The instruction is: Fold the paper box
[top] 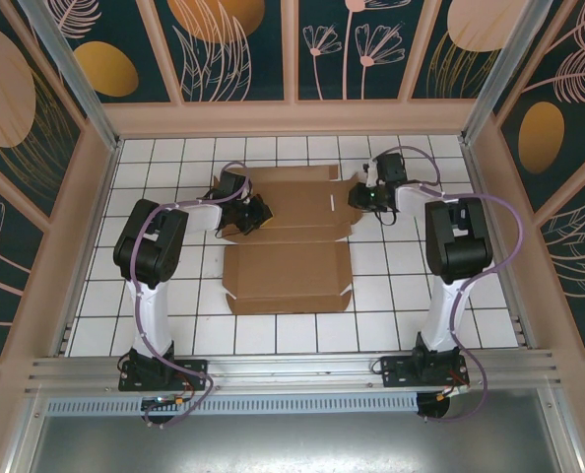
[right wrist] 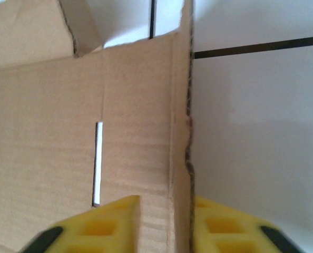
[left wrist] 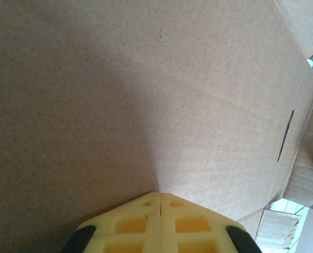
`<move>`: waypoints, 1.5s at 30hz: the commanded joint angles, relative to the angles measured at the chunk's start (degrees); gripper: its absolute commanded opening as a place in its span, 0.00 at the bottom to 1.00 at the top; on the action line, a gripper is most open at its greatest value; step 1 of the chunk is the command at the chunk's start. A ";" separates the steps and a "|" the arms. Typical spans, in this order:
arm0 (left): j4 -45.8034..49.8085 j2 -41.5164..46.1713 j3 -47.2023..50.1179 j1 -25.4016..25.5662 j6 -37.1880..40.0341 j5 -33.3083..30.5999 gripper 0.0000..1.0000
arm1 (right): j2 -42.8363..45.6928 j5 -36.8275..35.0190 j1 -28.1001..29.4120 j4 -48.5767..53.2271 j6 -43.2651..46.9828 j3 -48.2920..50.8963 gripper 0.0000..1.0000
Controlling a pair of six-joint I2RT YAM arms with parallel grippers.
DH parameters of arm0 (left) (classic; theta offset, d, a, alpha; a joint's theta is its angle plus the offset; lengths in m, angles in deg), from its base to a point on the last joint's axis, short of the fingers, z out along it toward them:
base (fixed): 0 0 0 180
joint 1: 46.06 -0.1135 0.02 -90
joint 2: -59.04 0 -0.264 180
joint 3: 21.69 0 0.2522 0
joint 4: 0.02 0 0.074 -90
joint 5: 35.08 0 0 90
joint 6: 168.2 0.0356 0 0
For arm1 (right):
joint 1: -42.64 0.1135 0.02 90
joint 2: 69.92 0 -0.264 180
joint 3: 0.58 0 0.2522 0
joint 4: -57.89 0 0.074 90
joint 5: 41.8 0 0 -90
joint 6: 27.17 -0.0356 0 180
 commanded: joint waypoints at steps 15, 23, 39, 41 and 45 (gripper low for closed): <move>3.51 -1.38 0.15 0.45 0.24 -1.08 0.00 | -1.06 -27.50 17.39 14.93 0.65 -16.29 0.00; 3.86 -1.46 0.02 0.47 0.17 -1.00 0.00 | -11.38 -37.96 27.25 23.51 1.16 -30.06 0.00; 5.24 -1.15 -0.15 0.34 0.64 -2.40 0.00 | -16.91 -51.96 30.39 31.04 7.29 -38.78 0.03; 5.51 -1.22 -0.15 0.34 0.64 -2.82 0.00 | -14.64 -52.81 29.96 31.27 8.19 -37.55 0.03; 5.88 -0.94 -0.15 0.28 0.73 -3.56 0.00 | -12.70 -58.91 28.98 31.68 11.47 -34.87 0.01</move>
